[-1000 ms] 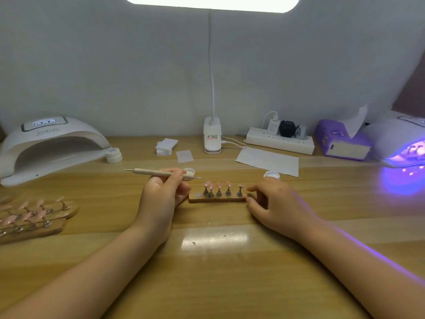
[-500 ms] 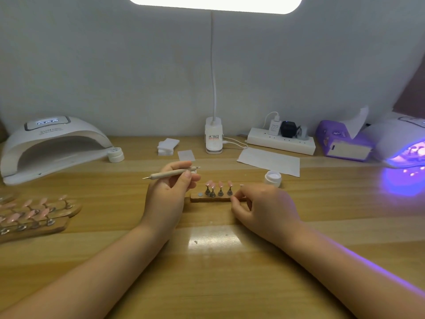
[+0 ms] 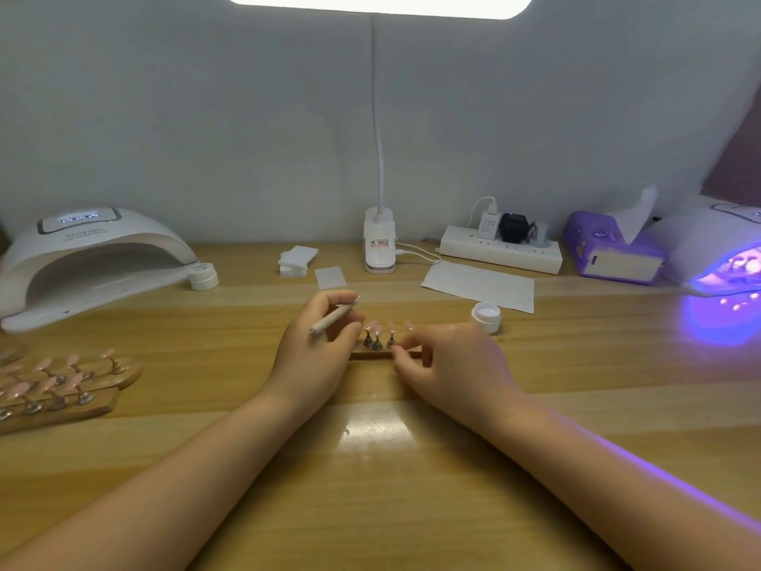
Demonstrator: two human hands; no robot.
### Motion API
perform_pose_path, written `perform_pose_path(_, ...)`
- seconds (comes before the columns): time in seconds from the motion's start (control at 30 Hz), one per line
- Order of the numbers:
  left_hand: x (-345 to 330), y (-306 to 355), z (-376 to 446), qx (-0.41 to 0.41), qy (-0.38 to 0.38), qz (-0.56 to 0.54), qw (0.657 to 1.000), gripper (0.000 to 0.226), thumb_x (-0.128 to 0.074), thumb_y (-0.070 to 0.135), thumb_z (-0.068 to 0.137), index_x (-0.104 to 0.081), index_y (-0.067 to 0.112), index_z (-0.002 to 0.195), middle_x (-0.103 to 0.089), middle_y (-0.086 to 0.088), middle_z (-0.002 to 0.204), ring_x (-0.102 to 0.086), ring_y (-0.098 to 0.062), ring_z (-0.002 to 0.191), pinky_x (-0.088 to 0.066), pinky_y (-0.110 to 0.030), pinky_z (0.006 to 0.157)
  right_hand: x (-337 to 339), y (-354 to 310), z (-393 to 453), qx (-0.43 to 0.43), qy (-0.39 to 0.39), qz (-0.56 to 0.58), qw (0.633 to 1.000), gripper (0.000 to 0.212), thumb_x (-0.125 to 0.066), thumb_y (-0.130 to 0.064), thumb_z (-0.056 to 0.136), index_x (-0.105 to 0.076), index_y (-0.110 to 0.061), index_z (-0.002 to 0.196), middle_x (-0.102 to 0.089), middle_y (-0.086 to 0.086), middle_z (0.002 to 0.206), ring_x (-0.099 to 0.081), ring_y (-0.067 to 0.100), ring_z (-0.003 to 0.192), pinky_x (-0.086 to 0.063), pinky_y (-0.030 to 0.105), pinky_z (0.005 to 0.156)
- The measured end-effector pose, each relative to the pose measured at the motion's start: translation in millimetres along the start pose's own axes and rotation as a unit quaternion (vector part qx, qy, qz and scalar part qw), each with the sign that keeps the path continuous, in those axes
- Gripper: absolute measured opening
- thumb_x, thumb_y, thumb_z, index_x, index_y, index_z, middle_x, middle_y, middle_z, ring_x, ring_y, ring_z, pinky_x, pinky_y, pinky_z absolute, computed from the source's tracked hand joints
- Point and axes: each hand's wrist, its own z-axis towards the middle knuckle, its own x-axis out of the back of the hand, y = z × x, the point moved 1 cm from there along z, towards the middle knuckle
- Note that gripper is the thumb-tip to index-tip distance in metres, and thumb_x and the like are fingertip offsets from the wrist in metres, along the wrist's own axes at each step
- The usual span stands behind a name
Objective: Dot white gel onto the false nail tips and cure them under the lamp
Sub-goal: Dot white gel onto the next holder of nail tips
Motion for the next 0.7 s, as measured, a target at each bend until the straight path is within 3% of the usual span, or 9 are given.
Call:
perform_pose_path(0.13, -0.6, -1.1, 0.6, -0.002, -0.027, 0.02, 0.999, 0.038, -0.061, -0.008, 0.083, -0.059, 0.024, 0.105, -0.067, -0.003, 0.096, -0.069, -0.011, 0.087, -0.056, -0.028, 0.082, -11.3, -6.8, -0.1, 0.013, -0.012, -0.033, 0.999, 0.029, -0.048, -0.039, 0.095, -0.068, -0.03, 0.114, -0.071, -0.004, 0.103, -0.063, 0.017, 0.099, -0.052, 0.032, 0.076)
perform_pose_path(0.23, -1.6, -1.7, 0.4, 0.008, -0.031, 0.007, 0.999, 0.043, -0.068, -0.008, 0.078, -0.058, 0.025, 0.103, -0.065, -0.005, 0.097, -0.07, -0.008, 0.081, -0.057, -0.026, 0.079, -14.2, -6.3, -1.6, 0.023, -0.017, -0.049, 0.998, 0.031, -0.046, -0.039, 0.097, -0.064, -0.032, 0.12, -0.069, -0.003, 0.114, -0.059, 0.017, 0.113, -0.046, 0.028, 0.08)
perform_pose_path(0.4, -4.8, -2.6, 1.6, 0.006, -0.009, 0.03, 1.0, 0.046, -0.078, -0.001, 0.072, -0.057, 0.03, 0.099, -0.066, 0.0, 0.093, -0.07, -0.005, 0.076, -0.055, -0.021, 0.073, -14.2, -5.0, 3.1, 0.002, -0.015, -0.033, 0.999, 0.028, -0.048, -0.04, 0.096, -0.068, -0.031, 0.114, -0.07, -0.001, 0.111, -0.057, 0.015, 0.117, -0.048, 0.029, 0.074)
perform_pose_path(0.57, -4.5, -3.8, 3.2, -0.005, -0.001, 0.038, 0.999, 0.044, -0.078, 0.002, 0.073, -0.057, 0.032, 0.098, -0.066, 0.001, 0.092, -0.068, -0.004, 0.072, -0.052, -0.015, 0.067, -13.3, -7.9, 5.4, -0.003, -0.003, -0.027, 1.0, 0.027, -0.05, -0.041, 0.095, -0.071, -0.026, 0.105, -0.071, -0.001, 0.104, -0.063, 0.021, 0.101, -0.051, 0.035, 0.072)
perform_pose_path(0.7, -5.4, -4.8, 3.8, -0.007, -0.007, 0.045, 0.999, 0.041, -0.078, 0.003, 0.075, -0.06, 0.025, 0.104, -0.067, -0.001, 0.094, -0.07, -0.009, 0.08, -0.056, -0.027, 0.077, -13.7, -7.1, 5.5, -0.002, -0.01, -0.032, 0.999, 0.025, -0.052, -0.038, 0.095, -0.072, -0.025, 0.104, -0.071, 0.0, 0.1, -0.063, 0.021, 0.102, -0.051, 0.034, 0.071)
